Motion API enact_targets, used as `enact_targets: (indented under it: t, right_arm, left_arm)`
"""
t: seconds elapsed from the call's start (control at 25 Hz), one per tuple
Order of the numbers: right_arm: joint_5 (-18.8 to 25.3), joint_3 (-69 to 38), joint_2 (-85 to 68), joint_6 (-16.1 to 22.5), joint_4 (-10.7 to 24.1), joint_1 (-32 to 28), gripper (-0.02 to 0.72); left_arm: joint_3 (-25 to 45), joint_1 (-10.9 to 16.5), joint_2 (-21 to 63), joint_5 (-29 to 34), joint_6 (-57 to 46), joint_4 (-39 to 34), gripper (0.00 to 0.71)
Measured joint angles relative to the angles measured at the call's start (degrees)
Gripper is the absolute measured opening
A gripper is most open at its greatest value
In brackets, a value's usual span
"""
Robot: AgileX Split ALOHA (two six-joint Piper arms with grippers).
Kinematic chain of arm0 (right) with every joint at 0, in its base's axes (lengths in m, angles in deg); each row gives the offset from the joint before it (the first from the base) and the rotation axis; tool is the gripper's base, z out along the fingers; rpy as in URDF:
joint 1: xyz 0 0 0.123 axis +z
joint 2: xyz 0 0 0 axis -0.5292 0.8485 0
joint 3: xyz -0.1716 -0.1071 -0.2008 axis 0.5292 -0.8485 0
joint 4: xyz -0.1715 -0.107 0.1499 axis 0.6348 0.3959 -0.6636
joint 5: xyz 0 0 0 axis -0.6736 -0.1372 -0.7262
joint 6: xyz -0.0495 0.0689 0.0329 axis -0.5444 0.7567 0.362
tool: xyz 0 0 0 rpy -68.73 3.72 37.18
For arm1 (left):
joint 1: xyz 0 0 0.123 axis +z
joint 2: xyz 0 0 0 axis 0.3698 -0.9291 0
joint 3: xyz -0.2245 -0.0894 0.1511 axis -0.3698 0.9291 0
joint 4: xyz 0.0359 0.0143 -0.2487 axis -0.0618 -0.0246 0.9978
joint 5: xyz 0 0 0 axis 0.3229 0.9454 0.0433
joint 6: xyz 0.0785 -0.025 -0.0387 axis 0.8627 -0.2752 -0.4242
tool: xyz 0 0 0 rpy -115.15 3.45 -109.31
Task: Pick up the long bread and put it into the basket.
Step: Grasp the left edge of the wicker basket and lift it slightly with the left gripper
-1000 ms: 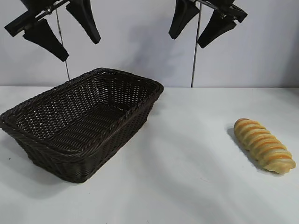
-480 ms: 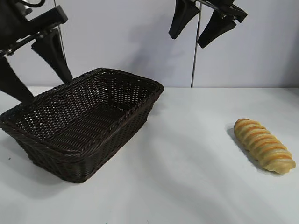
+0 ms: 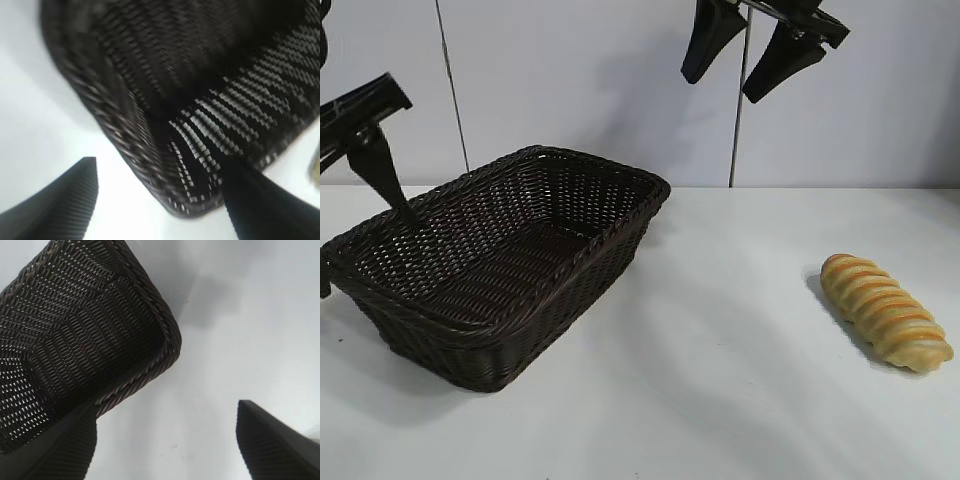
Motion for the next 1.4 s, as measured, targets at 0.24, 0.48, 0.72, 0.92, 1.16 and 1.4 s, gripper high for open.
enact_targets:
  t: [0.24,0.48,0.72,0.92,1.16,1.4]
  right_arm:
    - [-0.1,0.0,0.0,0.0,0.0,0.0,0.557]
    - [-0.1,0.0,0.0,0.0,0.0,0.0,0.557]
    - [-0.1,0.0,0.0,0.0,0.0,0.0,0.557]
    - [-0.1,0.0,0.0,0.0,0.0,0.0,0.557]
    - [-0.1,0.0,0.0,0.0,0.0,0.0,0.557]
    - [-0.1,0.0,0.0,0.0,0.0,0.0,0.557]
  left_arm:
    - [0.3,0.0,-2.6,-0.9,-1.2,-0.3,0.511]
    - [0.3,0.0,-7.0,-3.9,-1.2,-0.2,0.511]
    - [0.3,0.0,-11.8,-6.5,-1.2,-0.2,0.511]
    - [0.3,0.0,-13.2,-7.2,-1.2,-0.2,0.511]
    - [0.3,0.0,-13.3,-7.3,-1.2,-0.1,0.296]
    - [0.3,0.0,-13.3,-7.4,-1.7,0.4,0.107]
